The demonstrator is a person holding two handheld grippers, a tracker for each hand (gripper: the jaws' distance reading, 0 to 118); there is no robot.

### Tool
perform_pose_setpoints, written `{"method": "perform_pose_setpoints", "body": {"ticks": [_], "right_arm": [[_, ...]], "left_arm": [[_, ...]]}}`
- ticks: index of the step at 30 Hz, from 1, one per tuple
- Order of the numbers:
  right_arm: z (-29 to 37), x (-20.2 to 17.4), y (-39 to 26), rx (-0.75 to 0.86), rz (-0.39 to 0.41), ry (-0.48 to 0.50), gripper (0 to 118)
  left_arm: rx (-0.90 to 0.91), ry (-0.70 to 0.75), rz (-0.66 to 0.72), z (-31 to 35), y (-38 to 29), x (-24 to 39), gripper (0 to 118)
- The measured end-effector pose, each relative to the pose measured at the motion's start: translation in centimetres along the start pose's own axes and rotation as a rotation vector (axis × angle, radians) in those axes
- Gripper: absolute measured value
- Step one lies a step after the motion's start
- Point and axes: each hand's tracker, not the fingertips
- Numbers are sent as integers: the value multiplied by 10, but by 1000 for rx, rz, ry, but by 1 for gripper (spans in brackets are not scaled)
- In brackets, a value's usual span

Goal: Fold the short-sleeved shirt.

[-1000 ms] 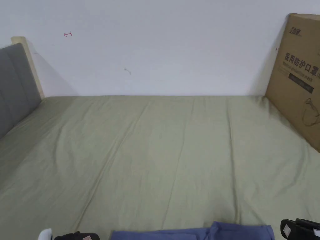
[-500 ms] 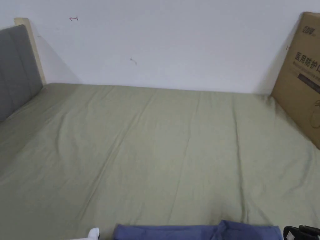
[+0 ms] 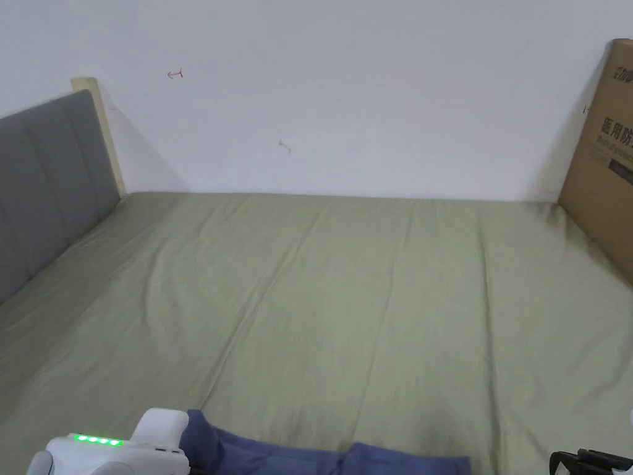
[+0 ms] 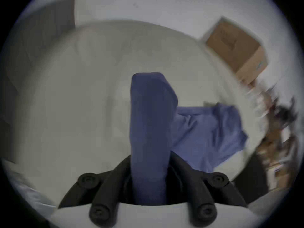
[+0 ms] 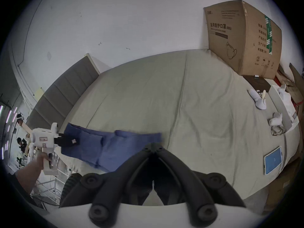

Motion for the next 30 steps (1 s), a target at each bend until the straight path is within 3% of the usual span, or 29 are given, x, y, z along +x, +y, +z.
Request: {"method": "perform_pose_setpoints", "body": {"ticks": [1,5,9,12,19,21,22,25,26,30], "right_arm": [[2,2,-1,3,-2,-1,0],[15,14,-3,35,-18,-6,0],[29,28,-6,60,-45,-26,0],[36,38,-10,75,-68,-40,0],[39,56,-20,75,-127,-67,0],[39,57,-21,65,-126,-74,0],[39,57,-22,61,-124,-76,0],[39,57,-22,58,-116,-79,0],[39,56,-22,59,-114,-79,0],[36,54,-22,70,-112,-80,0]], "left_arm": [[-8,15,2,7,0,0,5],[20,-167,145,27,18,21,5],[13,-331,168,30,44,63,5],[-42,-441,193,10,60,99,5],[-228,-499,259,-68,73,173,7],[-241,-519,237,-81,72,185,18],[-246,-551,236,-83,70,188,30],[-212,-727,290,-79,66,187,107],[-186,-764,295,-70,64,183,118],[-99,-649,192,-32,69,168,117]]}}
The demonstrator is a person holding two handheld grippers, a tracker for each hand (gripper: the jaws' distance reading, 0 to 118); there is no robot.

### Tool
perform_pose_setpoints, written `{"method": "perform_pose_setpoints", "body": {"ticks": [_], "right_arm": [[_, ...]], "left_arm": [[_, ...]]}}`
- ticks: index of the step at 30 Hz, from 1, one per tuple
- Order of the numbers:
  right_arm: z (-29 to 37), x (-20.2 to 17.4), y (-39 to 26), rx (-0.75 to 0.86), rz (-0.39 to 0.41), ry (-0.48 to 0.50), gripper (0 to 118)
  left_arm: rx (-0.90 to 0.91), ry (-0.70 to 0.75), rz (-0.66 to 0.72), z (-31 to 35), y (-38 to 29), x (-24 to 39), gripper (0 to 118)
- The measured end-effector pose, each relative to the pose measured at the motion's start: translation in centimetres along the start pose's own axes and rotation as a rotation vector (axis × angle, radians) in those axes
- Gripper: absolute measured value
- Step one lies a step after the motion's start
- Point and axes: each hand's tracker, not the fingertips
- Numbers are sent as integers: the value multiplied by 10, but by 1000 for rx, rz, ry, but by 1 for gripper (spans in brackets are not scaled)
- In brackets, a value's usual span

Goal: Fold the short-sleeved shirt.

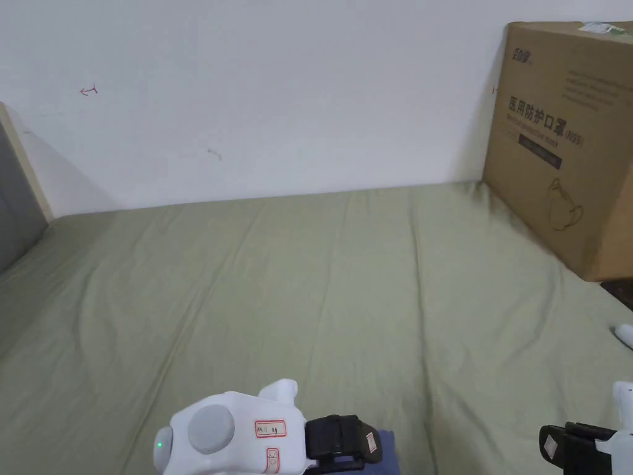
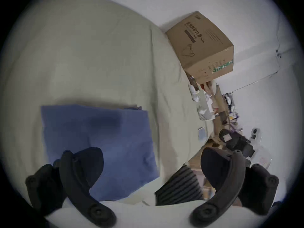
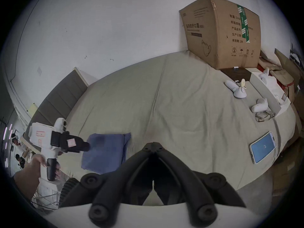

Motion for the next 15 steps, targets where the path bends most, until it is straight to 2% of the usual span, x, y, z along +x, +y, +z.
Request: {"method": "perform_pose_setpoints", "body": {"ticks": [1,2,3,4,5,8,11,15], "right_arm": [[-1,-1,0,0,-2,3,0],[-2,-1,0,0,-5,6,0],[-3,-2,-1,2,-8,9,0],[-3,-3,-1,4,-9,12,0],[-3,-4,-2,9,-8,14,0],[-2,-5,-2,16,0,19,0],[-1,-5,-2,15,7,15,0],[4,1,-1,9,9,0,0]], "left_arm": [[5,31,-40,8,0,2,111],[29,61,-84,18,0,4,91],[35,89,-124,23,-1,8,61],[33,121,-156,24,-1,12,25],[30,159,-191,21,-3,16,4],[-8,147,-230,1,-7,20,4],[-90,81,-178,-37,-11,23,4],[-200,72,-101,-94,-16,22,4]]}}
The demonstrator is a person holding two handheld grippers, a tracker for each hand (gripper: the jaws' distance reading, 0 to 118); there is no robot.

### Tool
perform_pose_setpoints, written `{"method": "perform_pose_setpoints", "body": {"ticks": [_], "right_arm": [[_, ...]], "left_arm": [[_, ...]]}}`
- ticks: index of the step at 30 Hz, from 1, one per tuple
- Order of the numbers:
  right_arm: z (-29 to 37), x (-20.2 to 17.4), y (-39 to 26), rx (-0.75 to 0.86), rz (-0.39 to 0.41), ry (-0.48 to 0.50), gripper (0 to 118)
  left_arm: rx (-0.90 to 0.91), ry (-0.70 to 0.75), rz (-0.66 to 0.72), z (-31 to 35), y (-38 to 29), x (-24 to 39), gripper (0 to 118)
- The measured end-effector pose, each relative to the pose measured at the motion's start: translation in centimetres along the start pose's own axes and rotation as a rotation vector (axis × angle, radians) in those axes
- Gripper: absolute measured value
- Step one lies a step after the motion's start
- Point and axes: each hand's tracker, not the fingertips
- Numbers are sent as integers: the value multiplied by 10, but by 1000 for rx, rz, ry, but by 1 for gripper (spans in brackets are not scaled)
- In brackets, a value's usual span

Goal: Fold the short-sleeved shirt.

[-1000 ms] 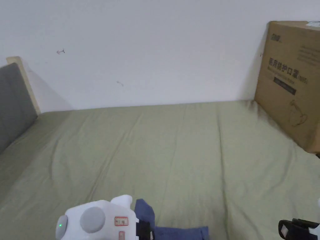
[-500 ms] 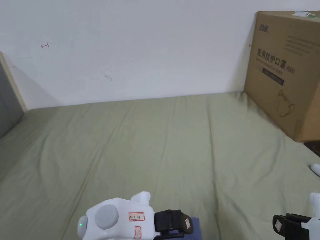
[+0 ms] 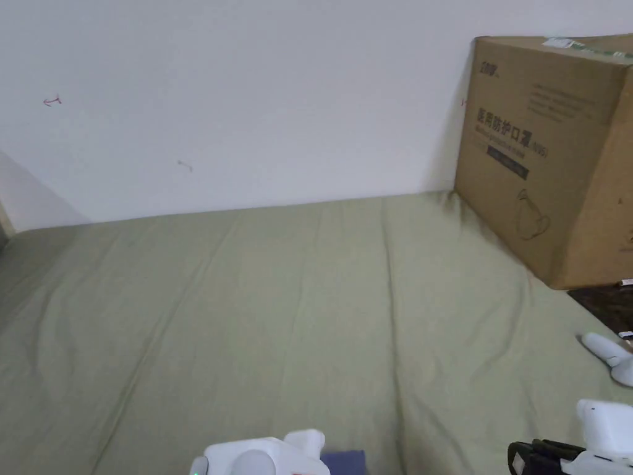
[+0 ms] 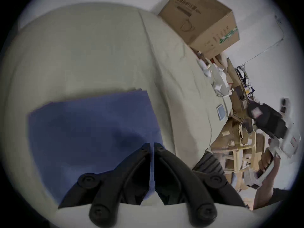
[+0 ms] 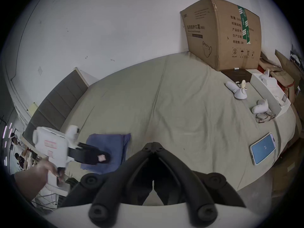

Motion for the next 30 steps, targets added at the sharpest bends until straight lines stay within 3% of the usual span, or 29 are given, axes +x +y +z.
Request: {"method": "perform_pose_setpoints", "body": {"ticks": [2,4,7,10,15,23,27,30], "right_arm": [[4,3,1,4,4,-5,0],[6,5,1,7,8,-15,0],[9,7,1,9,-7,-14,0],[11,4,0,13,-17,-2,0],[22,-20,13,84,29,37,0],[49,-93,56,432,189,7,0],[56,-115,69,589,197,24,0],[47,-117,64,635,180,4,0]], "left_arm": [[-33,-27,2,-26,1,2,4],[-74,38,-29,-48,0,0,3],[-16,-26,104,-45,-2,-7,1],[52,-53,90,-16,-5,-7,1],[408,4,-46,99,-8,9,1],[1002,332,-254,254,-42,55,1],[1160,460,-325,274,-63,60,1],[1196,587,-298,262,-80,49,1]]}}
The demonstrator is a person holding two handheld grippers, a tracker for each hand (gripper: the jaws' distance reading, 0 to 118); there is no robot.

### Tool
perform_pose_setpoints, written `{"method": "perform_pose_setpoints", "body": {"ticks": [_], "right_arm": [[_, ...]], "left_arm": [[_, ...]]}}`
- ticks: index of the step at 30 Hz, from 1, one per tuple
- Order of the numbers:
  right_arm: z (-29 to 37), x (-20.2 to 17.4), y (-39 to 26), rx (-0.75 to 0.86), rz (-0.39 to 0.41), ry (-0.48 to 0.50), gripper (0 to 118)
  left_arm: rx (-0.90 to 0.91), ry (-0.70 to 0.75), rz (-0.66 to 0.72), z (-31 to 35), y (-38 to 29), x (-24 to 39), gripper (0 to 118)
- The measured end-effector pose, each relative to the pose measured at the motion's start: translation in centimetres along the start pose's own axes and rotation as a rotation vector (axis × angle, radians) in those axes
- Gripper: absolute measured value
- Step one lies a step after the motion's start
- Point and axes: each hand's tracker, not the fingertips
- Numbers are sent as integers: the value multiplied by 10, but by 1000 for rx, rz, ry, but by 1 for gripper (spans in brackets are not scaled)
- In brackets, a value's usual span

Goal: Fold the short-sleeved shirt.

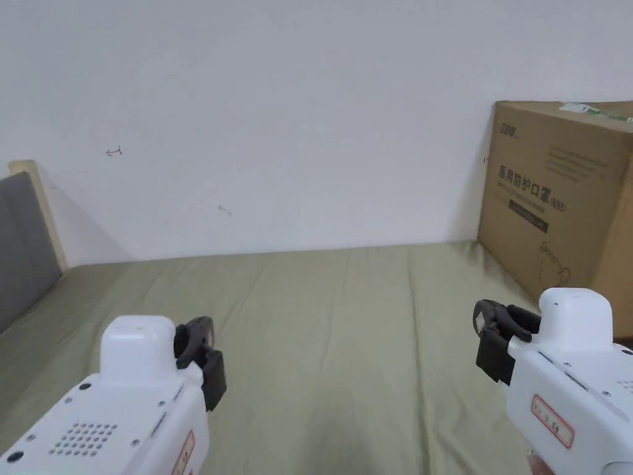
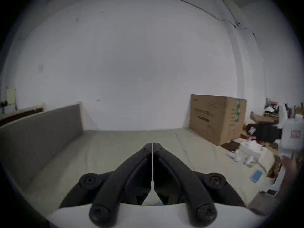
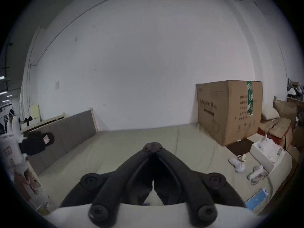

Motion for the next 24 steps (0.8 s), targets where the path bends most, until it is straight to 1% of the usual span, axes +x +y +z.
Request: {"method": "perform_pose_setpoints", "body": {"ticks": [1,3,4,5,7,9,15,17,19,20,21,22,23,24], "right_arm": [[-1,-1,-4,14,9,-23,0],[-7,-4,-13,19,60,-110,0],[-11,-3,-16,10,67,-124,0],[-15,-2,-18,-3,52,-113,0],[-18,0,-20,-38,29,-132,0],[-18,1,-20,-39,35,-152,0],[-12,5,-16,-35,48,-160,0],[-12,4,-16,-38,58,-149,0],[-19,1,-19,-116,54,-40,0],[-27,0,-23,-198,35,66,0],[-39,1,-30,-292,-10,196,0],[-52,0,-37,-388,-54,275,0],[-70,-4,-51,-531,-93,342,0],[-87,-7,-68,-672,-121,372,0]], "left_arm": [[5,24,13,3,-7,-2,1],[-2,53,44,6,-20,-5,1],[-9,62,44,5,-24,-6,1],[-25,70,34,0,-25,-5,1],[-48,76,27,-6,-25,-5,1],[-51,78,29,-9,-24,-5,1],[-41,77,11,-11,-20,-2,1],[-41,73,4,-12,-20,-2,1],[-44,65,13,-13,-21,-5,1],[-48,66,23,-14,-23,-7,1],[-59,63,31,-16,-26,-9,1],[-76,55,42,-18,-28,-12,1],[-99,48,53,-20,-32,-15,1],[-122,50,59,-22,-37,-18,1]]}}
